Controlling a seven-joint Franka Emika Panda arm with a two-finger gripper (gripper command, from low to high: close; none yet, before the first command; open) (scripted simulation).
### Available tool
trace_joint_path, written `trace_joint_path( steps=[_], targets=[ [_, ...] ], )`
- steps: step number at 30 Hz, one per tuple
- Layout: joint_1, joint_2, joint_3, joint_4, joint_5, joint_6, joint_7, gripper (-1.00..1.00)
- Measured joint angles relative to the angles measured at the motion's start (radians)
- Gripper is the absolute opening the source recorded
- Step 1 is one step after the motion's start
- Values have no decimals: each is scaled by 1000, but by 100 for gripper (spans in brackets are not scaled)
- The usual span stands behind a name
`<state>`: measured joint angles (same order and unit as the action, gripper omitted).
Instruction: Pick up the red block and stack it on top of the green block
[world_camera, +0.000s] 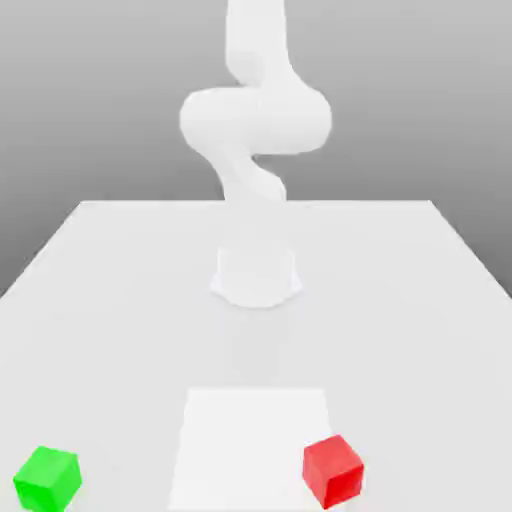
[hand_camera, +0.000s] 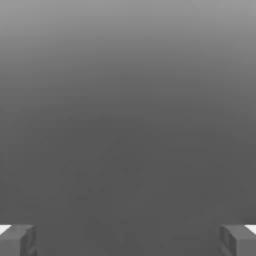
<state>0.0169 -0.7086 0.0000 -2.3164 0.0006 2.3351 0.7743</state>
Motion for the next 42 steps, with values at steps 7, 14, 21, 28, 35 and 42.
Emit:
trace_joint_path(
  steps=[7,14,21,28,35,42],
  targets=[
    [43,260,5,-47,5,100,-75,0],
    [80,514,15,-92,6,197,-146,0],
    [117,768,31,-137,-3,294,-210,0],
    [131,1021,34,-146,-30,442,-230,0],
    [136,1084,29,-137,-36,493,-226,-100],
    [122,936,35,-158,-20,365,-233,-100]
  ],
)
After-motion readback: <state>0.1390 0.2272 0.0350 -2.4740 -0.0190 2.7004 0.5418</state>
